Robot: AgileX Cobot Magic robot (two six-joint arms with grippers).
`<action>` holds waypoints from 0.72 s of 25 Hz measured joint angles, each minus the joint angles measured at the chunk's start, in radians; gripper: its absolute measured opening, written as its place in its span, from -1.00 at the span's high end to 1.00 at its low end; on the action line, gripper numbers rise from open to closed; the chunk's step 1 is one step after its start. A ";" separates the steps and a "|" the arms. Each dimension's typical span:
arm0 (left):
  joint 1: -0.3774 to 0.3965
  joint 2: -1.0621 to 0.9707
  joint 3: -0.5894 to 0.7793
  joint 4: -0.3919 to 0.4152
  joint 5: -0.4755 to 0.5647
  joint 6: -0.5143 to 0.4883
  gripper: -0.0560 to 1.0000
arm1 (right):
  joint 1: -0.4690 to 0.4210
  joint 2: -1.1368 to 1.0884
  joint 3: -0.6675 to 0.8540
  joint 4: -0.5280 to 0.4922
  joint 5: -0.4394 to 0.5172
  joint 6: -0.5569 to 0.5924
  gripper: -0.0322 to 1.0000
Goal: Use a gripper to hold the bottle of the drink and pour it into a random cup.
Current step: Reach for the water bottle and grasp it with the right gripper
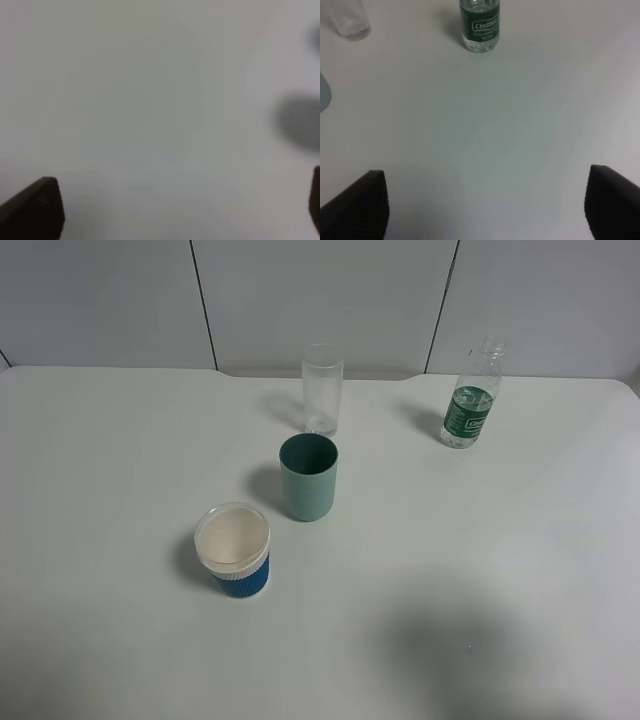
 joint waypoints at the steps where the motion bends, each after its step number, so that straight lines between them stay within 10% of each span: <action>1: 0.000 0.000 0.000 0.000 0.000 0.000 -0.99 | 0.000 0.000 0.000 0.000 0.000 0.000 -0.58; 18: 0.000 0.000 0.000 0.000 0.000 0.000 -0.99 | 0.000 0.000 0.000 0.000 0.000 0.000 -0.58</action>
